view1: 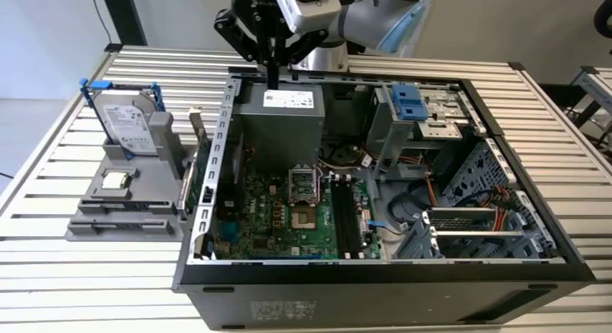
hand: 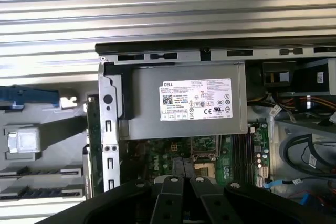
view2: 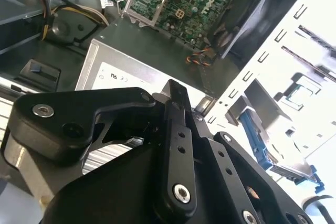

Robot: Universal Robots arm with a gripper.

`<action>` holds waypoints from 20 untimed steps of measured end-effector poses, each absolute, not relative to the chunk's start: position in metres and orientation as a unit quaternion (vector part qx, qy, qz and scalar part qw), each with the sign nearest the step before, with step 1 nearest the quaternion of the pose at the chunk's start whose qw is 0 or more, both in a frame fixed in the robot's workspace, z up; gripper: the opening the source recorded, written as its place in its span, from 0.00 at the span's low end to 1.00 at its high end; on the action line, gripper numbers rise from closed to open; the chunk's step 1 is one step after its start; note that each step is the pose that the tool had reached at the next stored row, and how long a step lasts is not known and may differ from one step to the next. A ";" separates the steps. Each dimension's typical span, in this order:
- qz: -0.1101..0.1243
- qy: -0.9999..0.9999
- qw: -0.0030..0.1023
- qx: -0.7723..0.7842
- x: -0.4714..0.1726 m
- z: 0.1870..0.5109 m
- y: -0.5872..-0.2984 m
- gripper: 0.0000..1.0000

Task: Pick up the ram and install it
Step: 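Reach for the ram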

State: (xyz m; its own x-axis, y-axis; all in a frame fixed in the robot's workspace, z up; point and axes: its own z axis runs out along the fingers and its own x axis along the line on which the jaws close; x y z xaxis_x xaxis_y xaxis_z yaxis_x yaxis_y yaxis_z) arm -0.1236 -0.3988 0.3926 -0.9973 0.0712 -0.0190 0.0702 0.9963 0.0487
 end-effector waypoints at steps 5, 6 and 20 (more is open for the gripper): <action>0.024 0.999 0.010 0.035 -0.128 0.393 -0.399 0.00; 0.024 0.999 0.010 0.035 -0.128 0.393 -0.399 0.00; 0.024 0.999 0.010 0.035 -0.143 0.393 -0.399 0.00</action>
State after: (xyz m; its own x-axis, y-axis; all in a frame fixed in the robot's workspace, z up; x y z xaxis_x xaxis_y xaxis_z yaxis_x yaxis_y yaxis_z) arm -0.1434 -0.3988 0.3926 -0.9973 0.0712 -0.0190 0.0702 0.9963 0.0487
